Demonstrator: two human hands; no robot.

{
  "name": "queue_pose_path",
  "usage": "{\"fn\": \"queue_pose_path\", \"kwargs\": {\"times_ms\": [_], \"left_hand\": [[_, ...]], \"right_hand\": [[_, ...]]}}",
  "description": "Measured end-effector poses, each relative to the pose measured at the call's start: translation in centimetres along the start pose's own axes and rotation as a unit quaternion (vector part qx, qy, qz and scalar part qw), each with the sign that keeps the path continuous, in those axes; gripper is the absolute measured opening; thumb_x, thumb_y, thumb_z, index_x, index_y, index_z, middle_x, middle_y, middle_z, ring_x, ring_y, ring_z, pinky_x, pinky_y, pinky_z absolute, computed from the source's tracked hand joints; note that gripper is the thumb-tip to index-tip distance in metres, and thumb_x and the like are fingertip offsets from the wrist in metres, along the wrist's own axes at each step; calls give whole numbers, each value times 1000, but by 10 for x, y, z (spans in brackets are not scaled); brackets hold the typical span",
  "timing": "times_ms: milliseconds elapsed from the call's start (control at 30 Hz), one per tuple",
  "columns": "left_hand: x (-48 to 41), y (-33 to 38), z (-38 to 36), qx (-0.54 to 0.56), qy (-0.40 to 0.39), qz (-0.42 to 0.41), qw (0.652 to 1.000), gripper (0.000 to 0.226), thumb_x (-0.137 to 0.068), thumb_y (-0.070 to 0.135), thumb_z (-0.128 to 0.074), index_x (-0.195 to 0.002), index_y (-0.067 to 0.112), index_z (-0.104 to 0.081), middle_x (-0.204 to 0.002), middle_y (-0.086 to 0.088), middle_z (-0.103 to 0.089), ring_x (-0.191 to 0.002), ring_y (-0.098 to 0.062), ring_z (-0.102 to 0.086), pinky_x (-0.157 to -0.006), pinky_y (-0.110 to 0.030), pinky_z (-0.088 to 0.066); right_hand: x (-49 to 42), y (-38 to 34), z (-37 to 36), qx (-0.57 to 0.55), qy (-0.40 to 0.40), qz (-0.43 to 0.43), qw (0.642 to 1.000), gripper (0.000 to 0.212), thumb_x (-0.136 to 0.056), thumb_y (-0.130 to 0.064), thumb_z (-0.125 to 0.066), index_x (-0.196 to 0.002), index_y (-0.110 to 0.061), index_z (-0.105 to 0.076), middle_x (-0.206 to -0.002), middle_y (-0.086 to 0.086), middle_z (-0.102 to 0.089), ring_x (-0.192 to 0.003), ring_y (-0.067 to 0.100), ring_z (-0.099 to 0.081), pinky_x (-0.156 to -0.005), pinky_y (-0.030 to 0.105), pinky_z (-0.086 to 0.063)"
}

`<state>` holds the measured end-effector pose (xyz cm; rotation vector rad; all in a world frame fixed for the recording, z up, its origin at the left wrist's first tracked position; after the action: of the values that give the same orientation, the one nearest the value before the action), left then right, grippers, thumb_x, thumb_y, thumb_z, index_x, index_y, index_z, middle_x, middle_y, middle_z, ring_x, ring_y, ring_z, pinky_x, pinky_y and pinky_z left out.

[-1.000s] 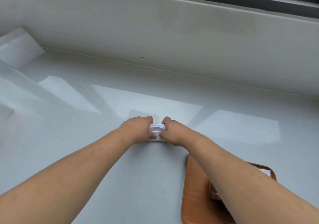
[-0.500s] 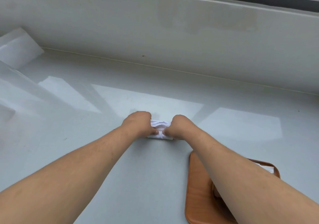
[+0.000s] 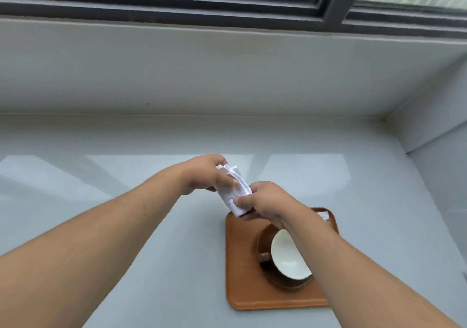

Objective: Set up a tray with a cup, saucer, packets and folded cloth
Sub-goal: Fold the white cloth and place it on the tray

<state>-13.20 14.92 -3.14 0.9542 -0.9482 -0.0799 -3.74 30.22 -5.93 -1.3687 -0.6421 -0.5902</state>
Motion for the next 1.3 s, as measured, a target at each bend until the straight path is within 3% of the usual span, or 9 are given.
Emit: {"fn": "queue_pose_path", "kwargs": {"times_ms": [67, 200, 333, 533, 767, 967, 1100, 1200, 1300], "left_hand": [[-4, 23, -28, 16, -16, -14, 1000, 34, -81, 21, -88, -103, 14, -64, -108, -13, -75, -102, -29, -75, -93, -40, -61], [-15, 73, -82, 6, -29, -64, 998, 30, -83, 11, -86, -104, 11, -65, -100, -11, -76, -86, -22, -77, -73, -29, -61], [-27, 108, -138, -109, -26, -97, 989, 24, -84, 22, -84, -103, 19, -69, -101, -9, -76, -93, -26, -75, -85, -39, -61], [-39, 118, -218, -357, -14, -158, 921, 23, -83, 43, -75, -99, 30, -64, -96, 7, -66, -90, -18, -62, -72, -31, -49], [-50, 88, -268, -484, -40, -137, 863, 37, -83, 50, -74, -109, 26, -64, -83, 10, -55, -87, -20, -57, -62, -31, -39], [-53, 73, -289, -537, -44, -135, 832, 34, -83, 53, -75, -97, 26, -59, -76, 10, -53, -81, -19, -55, -54, -29, -31], [-55, 76, -300, -566, -57, -130, 812, 41, -85, 50, -75, -108, 16, -69, -92, 0, -71, -88, -23, -65, -60, -31, -42], [-58, 72, -305, -580, -65, -123, 802, 41, -87, 47, -74, -112, 15, -69, -102, -4, -74, -96, -25, -68, -72, -35, -50], [-60, 75, -308, -592, -69, -125, 793, 45, -88, 47, -74, -118, 15, -68, -106, -3, -74, -99, -24, -68, -74, -34, -50]], "right_hand": [[17, 9, 27, -40, 25, 7, 999, 25, -80, -8, -82, -98, 5, -70, -87, 19, -75, -75, 30, -77, -74, 41, -65], [52, 33, 86, -95, 82, 19, 992, 21, -82, -10, -82, -95, 0, -69, -85, 17, -78, -74, 29, -78, -66, 34, -62], [82, 69, 140, -107, 127, 13, 986, 23, -84, -14, -83, -99, 0, -71, -88, 16, -79, -75, 29, -78, -61, 29, -59], [109, 134, 176, -88, 150, -26, 984, 14, -85, -15, -79, -92, -3, -74, -86, 10, -80, -77, 24, -78, -67, 34, -64], [121, 184, 174, -12, 172, -83, 982, 23, -81, -26, -81, -82, -12, -63, -83, 6, -78, -62, 22, -77, -58, 30, -59], [118, 204, 165, 18, 159, -94, 983, 20, -83, -23, -76, -82, -10, -61, -75, 11, -78, -62, 23, -77, -64, 37, -64], [115, 203, 166, 73, 170, -91, 978, 21, -84, -24, -72, -81, -9, -58, -74, 15, -77, -58, 23, -75, -59, 38, -63], [113, 198, 167, 191, 176, -79, 963, 30, -82, -38, -69, -79, -9, -60, -71, 9, -73, -60, 25, -72, -59, 40, -61], [115, 186, 168, 387, 219, -39, 895, 41, -82, -59, -64, -78, -20, -48, -70, -9, -55, -60, 15, -54, -45, 29, -35]]}}
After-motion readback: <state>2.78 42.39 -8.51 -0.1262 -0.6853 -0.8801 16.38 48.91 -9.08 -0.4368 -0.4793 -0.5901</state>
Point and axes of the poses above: each hand's wrist, its own x-axis away from the middle knuckle, its own z-axis out of the back of the hand, y = z × x, the point moved 6 cm from there along -x, towards the middle knuckle
